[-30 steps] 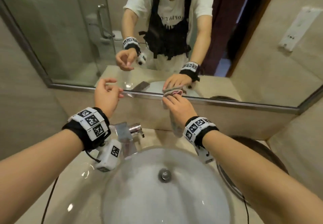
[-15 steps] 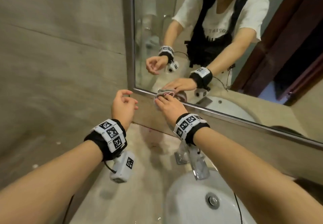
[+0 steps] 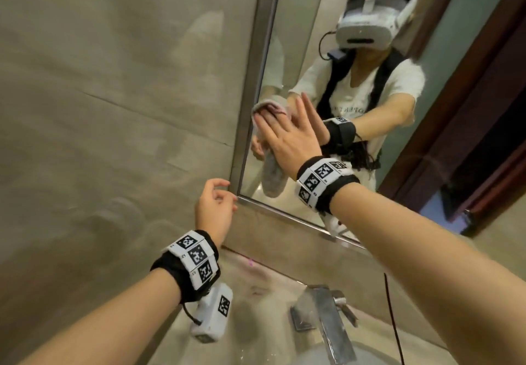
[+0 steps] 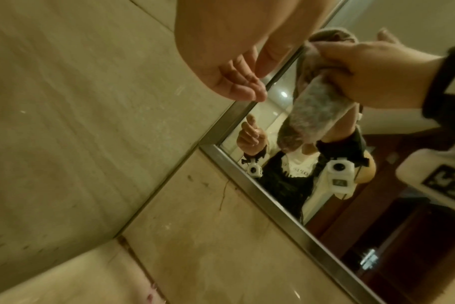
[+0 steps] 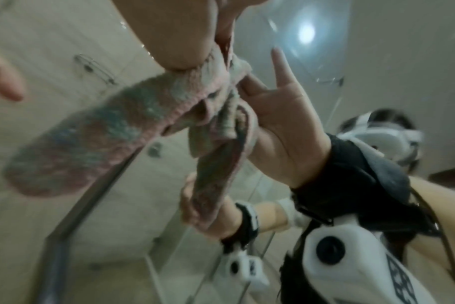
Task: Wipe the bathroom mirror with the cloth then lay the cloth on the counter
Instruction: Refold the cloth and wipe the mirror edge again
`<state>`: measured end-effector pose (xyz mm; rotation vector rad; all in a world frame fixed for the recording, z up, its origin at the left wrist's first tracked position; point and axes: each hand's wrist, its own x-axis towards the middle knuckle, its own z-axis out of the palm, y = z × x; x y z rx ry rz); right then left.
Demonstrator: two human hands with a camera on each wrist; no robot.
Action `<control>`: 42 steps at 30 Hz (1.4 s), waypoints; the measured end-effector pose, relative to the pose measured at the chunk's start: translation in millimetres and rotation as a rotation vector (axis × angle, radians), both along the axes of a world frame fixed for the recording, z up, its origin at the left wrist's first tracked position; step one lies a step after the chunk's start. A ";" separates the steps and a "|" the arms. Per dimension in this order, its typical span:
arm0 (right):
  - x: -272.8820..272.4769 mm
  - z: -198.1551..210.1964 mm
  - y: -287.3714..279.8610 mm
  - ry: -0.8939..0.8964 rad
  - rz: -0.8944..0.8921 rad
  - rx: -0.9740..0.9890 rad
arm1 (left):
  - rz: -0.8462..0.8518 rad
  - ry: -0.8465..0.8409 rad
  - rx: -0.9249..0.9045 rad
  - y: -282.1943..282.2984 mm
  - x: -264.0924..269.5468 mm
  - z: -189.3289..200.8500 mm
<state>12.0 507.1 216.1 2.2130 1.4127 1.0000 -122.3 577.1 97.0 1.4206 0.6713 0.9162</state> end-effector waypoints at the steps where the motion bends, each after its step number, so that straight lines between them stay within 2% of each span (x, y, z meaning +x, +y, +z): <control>1: 2.4 18.3 -3.0 -0.007 -0.013 0.064 | -0.002 -0.008 0.007 0.6 1.0 5.4; 4: 10.7 86.7 -5.6 -0.045 -0.035 0.109 | -0.014 -0.034 0.012 -1.9 5.0 21.6; 7: 13.3 158.0 -5.8 -0.204 -0.110 0.135 | -0.046 -0.072 0.026 -4.9 9.0 37.1; 10: 10.9 210.0 -6.2 -0.286 -0.153 0.241 | -0.068 -0.108 0.049 -6.7 12.5 56.0; 13: 6.7 245.0 -7.6 -0.264 -0.169 0.309 | -0.066 -0.136 0.092 -5.6 18.5 86.5; 19: 9.3 278.9 -16.3 -0.230 -0.224 0.374 | -0.058 -0.248 0.164 -3.1 35.8 163.1; 24: 9.1 298.5 -37.3 -0.254 -0.272 0.378 | -0.019 -0.277 0.277 -2.8 45.6 225.1; 27: 13.1 304.9 -53.7 -0.260 -0.320 0.446 | 0.001 -0.303 0.325 0.0 51.5 256.0; 32: 19.6 280.2 -77.7 -0.159 -0.442 0.649 | 0.036 -0.364 0.359 -5.2 51.5 288.1; 38: 16.2 217.5 -103.6 -0.181 -0.375 0.401 | 0.021 -0.378 0.340 -19.6 46.8 288.0; 40: 14.0 206.7 -116.7 -0.204 -0.340 0.295 | -0.007 -0.374 0.324 -25.8 44.9 286.2; 42: 6.5 205.4 -130.1 -0.161 -0.274 0.280 | -0.047 -0.344 0.318 -33.7 42.7 285.7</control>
